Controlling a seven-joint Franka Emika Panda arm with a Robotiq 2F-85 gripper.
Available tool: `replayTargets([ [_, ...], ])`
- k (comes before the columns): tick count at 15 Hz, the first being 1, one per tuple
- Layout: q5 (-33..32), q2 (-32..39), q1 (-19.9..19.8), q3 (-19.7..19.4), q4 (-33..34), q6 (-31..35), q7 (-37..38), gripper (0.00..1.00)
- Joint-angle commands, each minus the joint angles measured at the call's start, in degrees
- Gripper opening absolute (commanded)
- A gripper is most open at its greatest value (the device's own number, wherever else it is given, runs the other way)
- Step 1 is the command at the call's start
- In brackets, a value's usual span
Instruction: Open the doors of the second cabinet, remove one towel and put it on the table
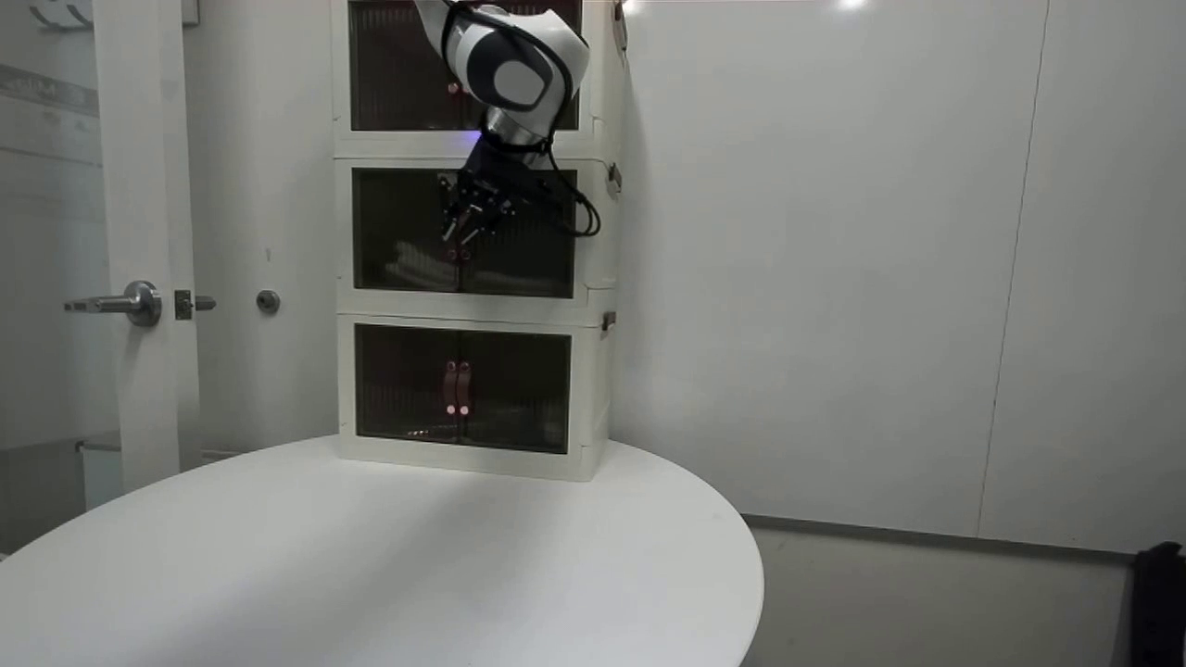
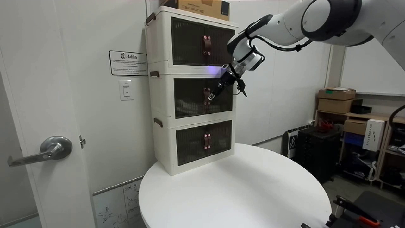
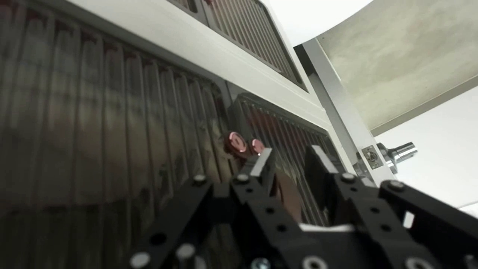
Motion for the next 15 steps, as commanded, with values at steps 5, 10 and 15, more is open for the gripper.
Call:
replayTargets([
  [5,-2.01,-1.85,0.94,2.33,-0.56,7.88,-0.81,0.02],
  [10,-2.55,-2.85,0.36,3.47,-1.63,6.87,-1.93,0.02],
  [15,-6.07,-4.05,-0.13,3.71,-2.79,-1.82,-3.38,0.02],
])
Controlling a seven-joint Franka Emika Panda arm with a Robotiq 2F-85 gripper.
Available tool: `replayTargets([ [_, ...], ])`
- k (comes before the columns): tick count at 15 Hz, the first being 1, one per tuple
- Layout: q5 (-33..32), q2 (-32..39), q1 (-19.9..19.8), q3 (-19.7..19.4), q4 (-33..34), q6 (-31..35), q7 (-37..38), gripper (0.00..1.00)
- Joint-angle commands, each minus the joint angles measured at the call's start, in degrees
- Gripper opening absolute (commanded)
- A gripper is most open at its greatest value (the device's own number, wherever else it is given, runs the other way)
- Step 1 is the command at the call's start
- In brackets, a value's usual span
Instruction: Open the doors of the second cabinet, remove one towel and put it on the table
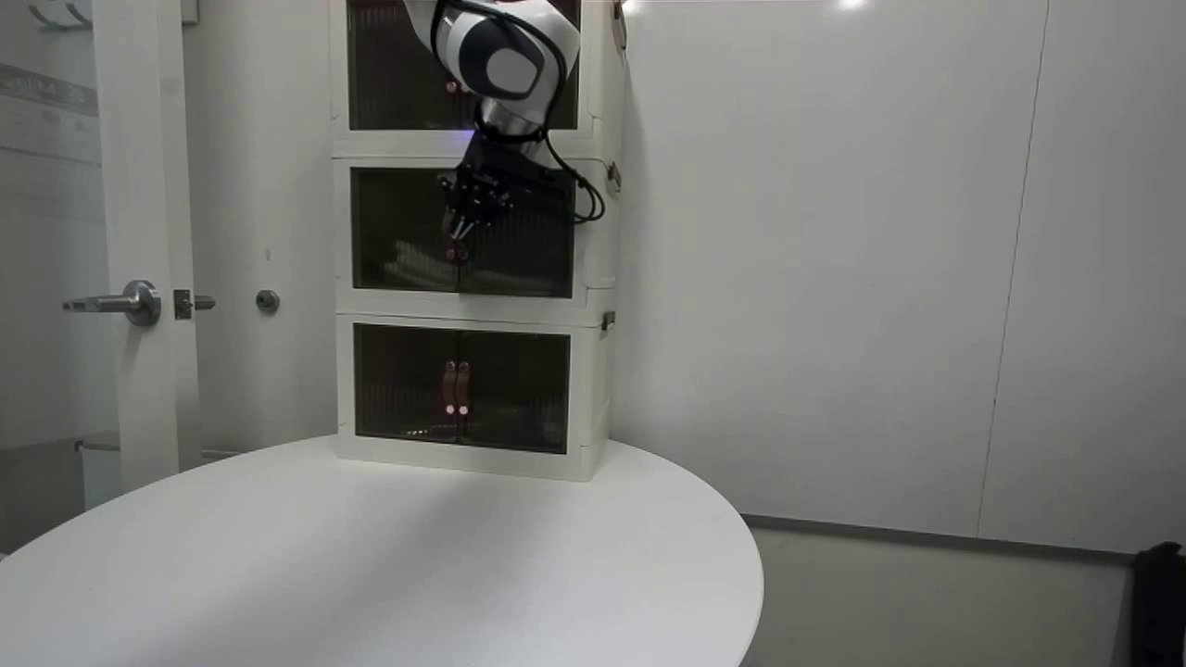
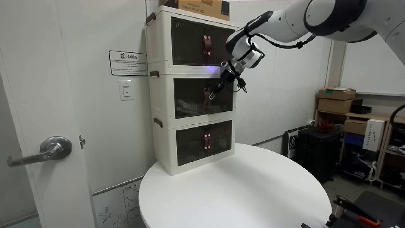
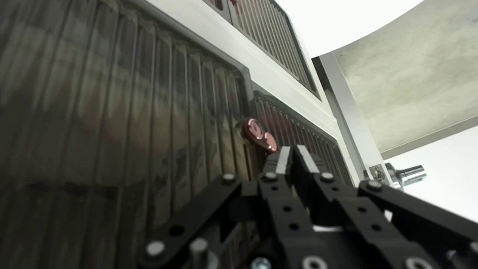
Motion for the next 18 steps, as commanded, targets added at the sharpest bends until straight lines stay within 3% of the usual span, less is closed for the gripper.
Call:
replayTargets([
  [1,-2.31,-2.19,0.20,2.13,-0.74,-6.07,-1.00,0.02],
  [7,-5.95,-3.54,-0.08,2.16,-1.61,-9.71,-0.58,0.02],
  [8,-6.17,-3.70,-0.17,2.06,-1.63,-9.84,0.04,0.11],
  [9,-6.41,-3.87,-0.22,1.95,-1.65,-9.95,0.49,0.32],
  [18,-8.29,-7.28,0.71,0.24,-1.61,-13.30,11.04,0.98],
])
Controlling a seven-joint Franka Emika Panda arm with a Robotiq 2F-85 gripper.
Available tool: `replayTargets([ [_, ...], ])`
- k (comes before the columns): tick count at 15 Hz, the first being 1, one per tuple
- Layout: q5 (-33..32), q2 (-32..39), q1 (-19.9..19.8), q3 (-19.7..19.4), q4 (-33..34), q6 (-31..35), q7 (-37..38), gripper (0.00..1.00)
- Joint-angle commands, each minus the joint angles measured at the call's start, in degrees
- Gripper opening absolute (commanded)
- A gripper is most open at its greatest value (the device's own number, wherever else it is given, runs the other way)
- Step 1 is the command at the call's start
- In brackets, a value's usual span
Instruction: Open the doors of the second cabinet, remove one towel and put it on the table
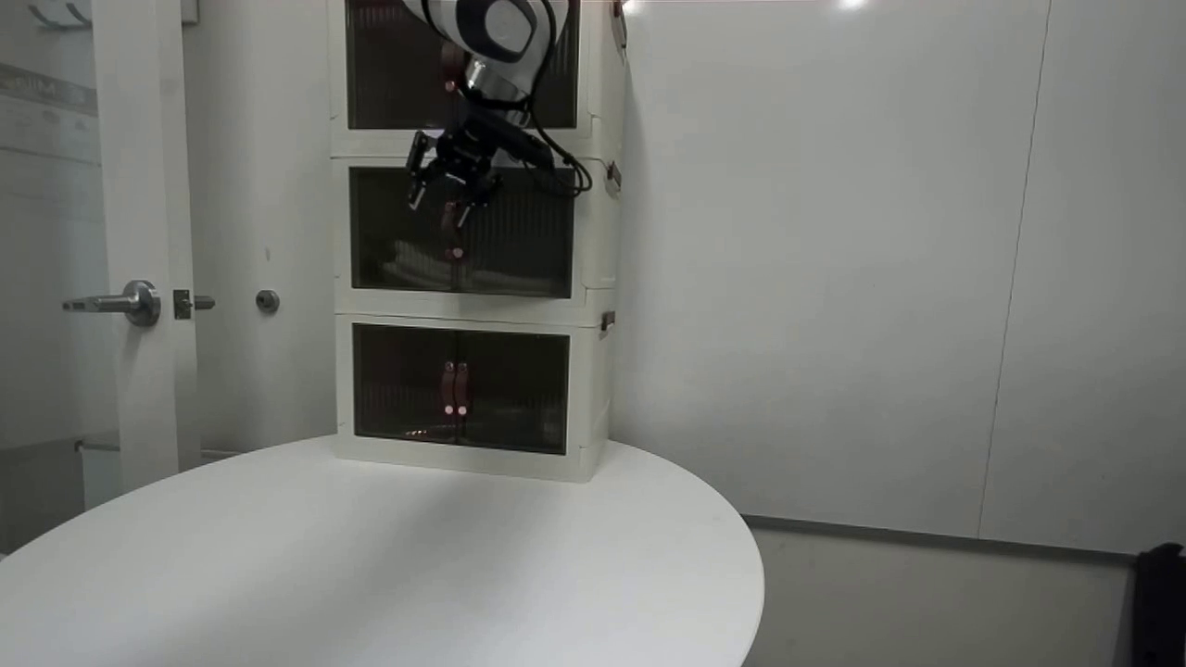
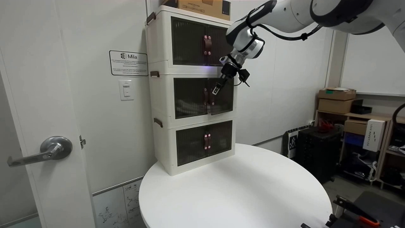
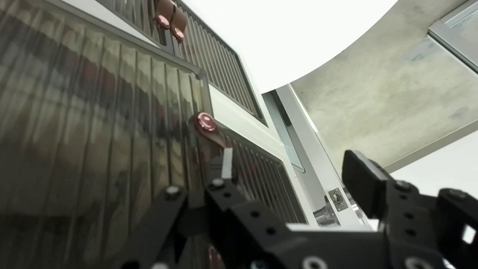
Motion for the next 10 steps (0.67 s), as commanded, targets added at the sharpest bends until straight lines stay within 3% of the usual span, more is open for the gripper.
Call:
replayTargets([
  [1,-1.78,-3.66,0.88,-0.15,-1.16,-3.36,6.85,1.00],
  [5,-3.09,-6.27,2.72,-1.10,-1.08,-2.49,19.19,1.00],
  [10,-7.89,-8.81,4.94,-1.60,0.86,-7.85,35.74,1.00],
])
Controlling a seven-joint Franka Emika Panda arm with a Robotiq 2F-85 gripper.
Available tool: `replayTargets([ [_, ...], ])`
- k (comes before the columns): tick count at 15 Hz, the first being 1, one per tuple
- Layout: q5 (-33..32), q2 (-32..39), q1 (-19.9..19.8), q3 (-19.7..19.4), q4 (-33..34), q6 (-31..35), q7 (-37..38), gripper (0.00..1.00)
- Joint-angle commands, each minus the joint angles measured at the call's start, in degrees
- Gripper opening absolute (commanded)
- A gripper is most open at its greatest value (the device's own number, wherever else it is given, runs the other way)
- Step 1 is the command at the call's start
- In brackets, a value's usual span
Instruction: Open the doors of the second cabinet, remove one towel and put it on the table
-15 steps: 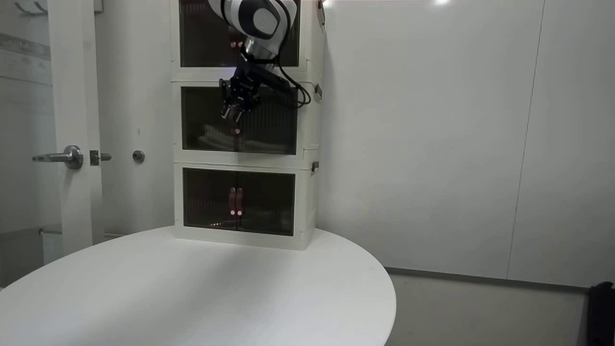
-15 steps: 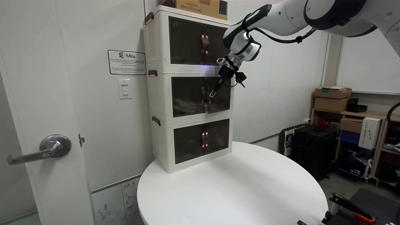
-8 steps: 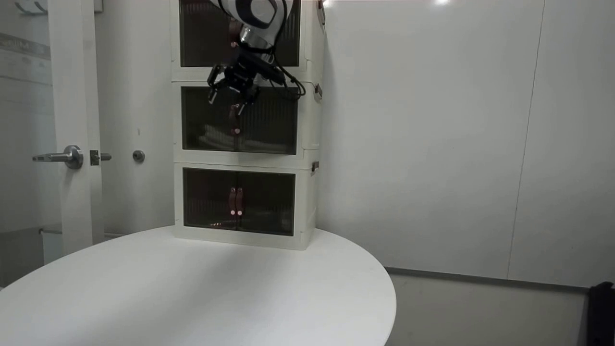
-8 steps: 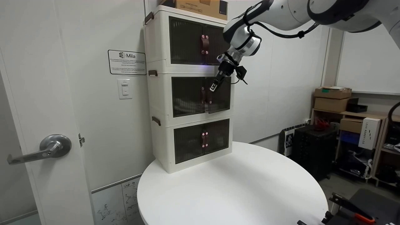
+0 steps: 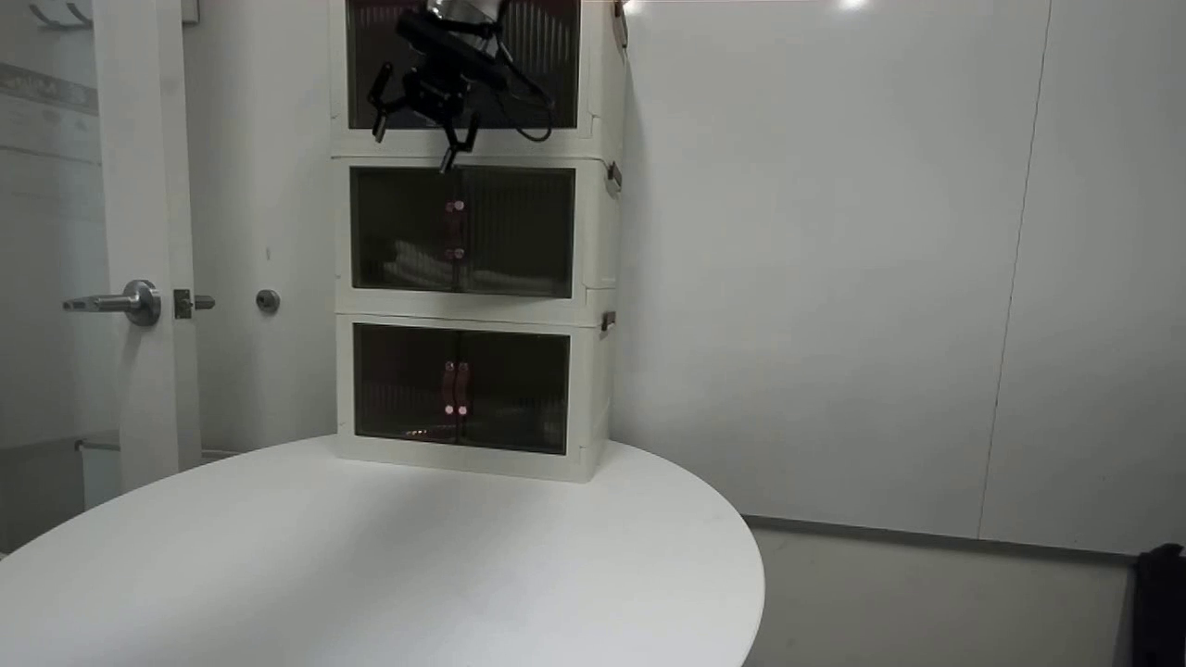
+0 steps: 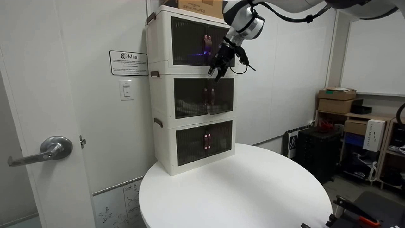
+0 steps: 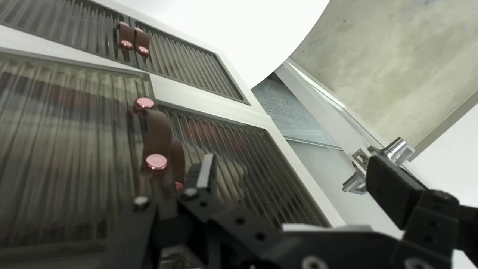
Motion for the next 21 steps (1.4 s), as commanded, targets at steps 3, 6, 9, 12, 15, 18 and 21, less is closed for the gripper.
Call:
replayTargets([
  [3,-6.81,-1.04,2.54,-1.59,3.53,-9.14,16.94,1.00],
  [6,-9.10,1.78,3.28,-1.86,8.55,-11.64,21.97,1.00],
  [9,-10.79,5.33,3.61,-2.25,13.70,-13.72,25.93,1.00],
  [12,-11.71,10.06,3.42,-2.37,19.84,-16.00,29.10,1.00],
  [15,-12.89,15.08,3.30,-2.66,26.39,-16.45,31.59,1.00],
  [18,-14.42,18.75,3.59,-2.87,32.02,-16.25,33.45,1.00],
  [21,-15.90,20.62,4.09,-3.14,35.43,-14.86,34.60,1.00],
])
